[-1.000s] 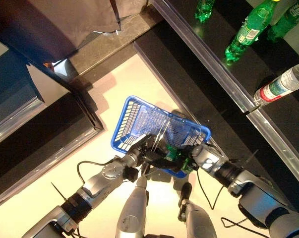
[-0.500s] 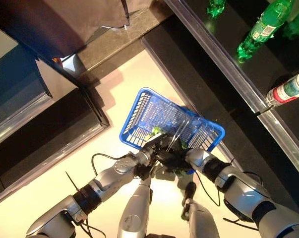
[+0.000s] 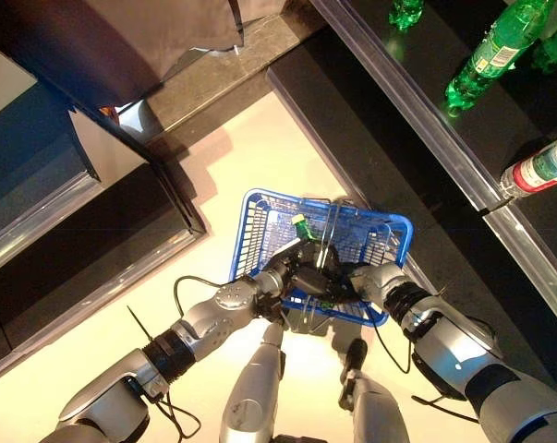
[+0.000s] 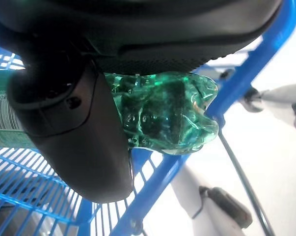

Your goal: Pick up the drink and place into the basket.

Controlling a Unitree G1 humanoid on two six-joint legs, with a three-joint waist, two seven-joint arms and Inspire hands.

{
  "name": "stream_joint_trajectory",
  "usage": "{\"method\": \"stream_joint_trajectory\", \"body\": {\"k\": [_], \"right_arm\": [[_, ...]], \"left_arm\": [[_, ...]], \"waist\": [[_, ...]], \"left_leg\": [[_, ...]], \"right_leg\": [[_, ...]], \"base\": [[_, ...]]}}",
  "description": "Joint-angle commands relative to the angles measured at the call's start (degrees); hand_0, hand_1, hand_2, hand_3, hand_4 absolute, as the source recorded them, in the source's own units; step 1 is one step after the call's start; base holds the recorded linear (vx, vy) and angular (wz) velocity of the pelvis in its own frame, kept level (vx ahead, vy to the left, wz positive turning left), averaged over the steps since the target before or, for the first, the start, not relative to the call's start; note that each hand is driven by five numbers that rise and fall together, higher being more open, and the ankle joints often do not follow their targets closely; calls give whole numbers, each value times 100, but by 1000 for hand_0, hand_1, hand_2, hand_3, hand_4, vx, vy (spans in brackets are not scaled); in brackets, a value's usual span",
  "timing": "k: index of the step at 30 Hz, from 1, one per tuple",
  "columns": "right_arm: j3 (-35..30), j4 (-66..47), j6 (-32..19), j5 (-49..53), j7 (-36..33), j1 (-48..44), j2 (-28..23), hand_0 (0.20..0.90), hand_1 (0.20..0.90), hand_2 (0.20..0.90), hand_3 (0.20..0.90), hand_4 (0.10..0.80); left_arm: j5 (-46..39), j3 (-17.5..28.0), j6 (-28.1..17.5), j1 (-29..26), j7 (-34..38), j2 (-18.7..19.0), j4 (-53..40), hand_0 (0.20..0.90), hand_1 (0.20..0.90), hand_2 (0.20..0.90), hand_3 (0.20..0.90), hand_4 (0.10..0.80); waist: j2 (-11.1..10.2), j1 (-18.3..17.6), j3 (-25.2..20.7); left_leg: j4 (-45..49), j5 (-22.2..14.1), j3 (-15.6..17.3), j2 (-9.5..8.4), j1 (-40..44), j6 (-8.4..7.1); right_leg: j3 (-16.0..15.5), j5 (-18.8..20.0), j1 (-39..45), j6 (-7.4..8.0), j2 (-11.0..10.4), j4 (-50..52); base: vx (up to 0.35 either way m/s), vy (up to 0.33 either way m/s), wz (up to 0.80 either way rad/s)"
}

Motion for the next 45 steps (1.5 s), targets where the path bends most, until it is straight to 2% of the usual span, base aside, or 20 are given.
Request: {"method": "stream_joint_trajectory", "body": {"k": [1,4,10,13,20,30,34,39,42,43,44,45], "right_arm": [[-223,-696,-378,-400,104,-1178,-325,300,300,300,200,100],[-134,-1076,-178,-897,106,-1201,-570,300,300,300,200,100],[187,-960,78,-2217,502,-1301,-478,300,300,300,200,100],[477,-435,-60,-3671,774,-1427,-237,300,300,300,200,100],[919,445,-283,-5373,654,-1685,130,300,300,300,200,100],[1236,757,-234,-5969,559,-1654,574,300,300,300,200,100],[1264,837,-168,-5892,307,-1593,659,300,300,300,200,100],[1257,1000,-1,-5878,466,-1492,695,300,300,300,200,100],[1257,1123,-67,-5793,318,-1400,665,300,300,300,200,100],[1246,1155,-93,-5753,254,-1383,651,582,582,582,529,429],[1237,1187,-138,-5772,199,-1371,635,796,796,796,779,679],[1223,1220,-177,-5765,155,-1357,615,900,900,900,900,800]], "left_arm": [[-212,237,-597,-698,-1065,-672,-1402,300,300,300,200,100],[-156,278,-638,-595,-1100,-586,-1531,300,300,300,200,100],[38,215,-741,-583,-1184,-730,-1489,300,300,300,200,100],[-33,131,-805,-720,-1256,-877,-1423,300,300,300,200,100],[-284,-46,-801,-928,-1457,-1197,-1345,300,300,300,200,100],[-304,-384,-989,-1146,-1487,-1675,-1068,300,300,300,200,100],[-305,-420,-1021,-1252,-1425,-1787,-944,300,300,300,200,100],[-304,-449,-1119,-1309,-1385,-1865,-771,300,300,300,200,100],[-302,-484,-1202,-1352,-1368,-1868,-712,300,300,300,200,100],[-308,-495,-1221,-1364,-1354,-1870,-699,300,300,300,200,100],[-311,-510,-1251,-1376,-1337,-1872,-683,300,300,300,200,100],[-313,-519,-1277,-1392,-1330,-1874,-662,300,300,300,200,100]], "waist": [[-117,43,-27],[-160,9,-1],[-153,-10,22],[-95,21,35],[-21,121,20],[-12,131,39],[-7,111,64],[-4,91,76],[-2,75,83],[-3,72,76],[-5,67,71],[-5,62,76]], "left_leg": [[353,-630,82,-125,212,139],[355,-638,112,-118,207,140],[352,-638,152,-118,211,157],[374,-632,162,-138,186,174],[407,-638,149,-170,137,190],[462,-653,150,-203,12,210],[456,-655,162,-208,-20,220],[455,-652,169,-211,-64,217],[447,-654,175,-208,-70,222],[441,-656,178,-207,-67,222],[434,-656,184,-206,-62,220],[424,-656,187,-201,-56,223]], "right_leg": [[161,1102,-673,-401,-162,-258],[192,1124,-717,-380,-154,-244],[249,1146,-743,-390,-152,-245],[233,1159,-746,-392,-177,-241],[147,1178,-742,-353,-233,-241],[131,1211,-854,-296,-285,-215],[126,1229,-894,-277,-302,-222],[138,1236,-941,-259,-311,-217],[143,1237,-955,-258,-312,-218],[140,1239,-954,-256,-312,-224],[138,1241,-952,-251,-313,-229],[135,1245,-963,-244,-317,-221]], "base": [[0,0,0],[0,0,0],[0,0,0],[-4,21,0],[0,0,0],[2,0,1],[0,0,0],[0,0,0],[0,0,0],[0,0,0],[0,0,0],[0,0,0]]}}
